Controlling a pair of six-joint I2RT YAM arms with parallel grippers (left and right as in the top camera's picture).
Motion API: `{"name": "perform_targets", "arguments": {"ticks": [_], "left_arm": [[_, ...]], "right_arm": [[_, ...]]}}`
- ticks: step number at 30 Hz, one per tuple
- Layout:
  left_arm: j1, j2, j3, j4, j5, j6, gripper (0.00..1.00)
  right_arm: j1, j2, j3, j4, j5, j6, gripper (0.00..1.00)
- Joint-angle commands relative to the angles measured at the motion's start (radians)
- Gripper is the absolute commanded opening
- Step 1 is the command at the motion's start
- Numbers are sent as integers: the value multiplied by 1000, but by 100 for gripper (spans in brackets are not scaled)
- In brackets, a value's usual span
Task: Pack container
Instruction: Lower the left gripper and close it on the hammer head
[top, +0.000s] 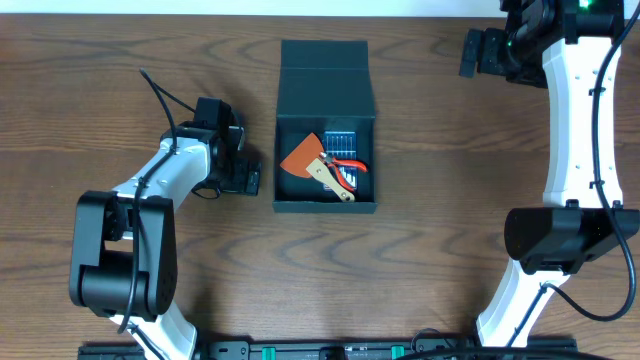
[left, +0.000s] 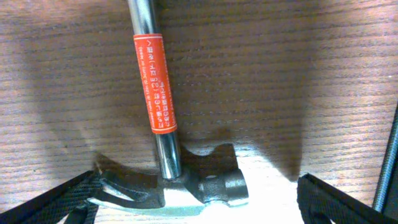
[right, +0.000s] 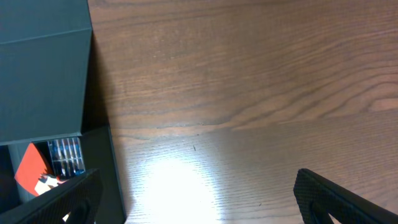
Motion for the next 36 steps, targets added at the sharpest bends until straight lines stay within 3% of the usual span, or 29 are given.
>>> {"name": "perform_targets", "arguments": {"ticks": [1,36], "left_arm": [[-2,23,11,-10,-28,9,99],[-2,23,11,7,-73,34,99]], "right_arm": [[-1,-6,19,-1,-1,-15,99],[0,-6,19,-1,-1,-15,99]]}}
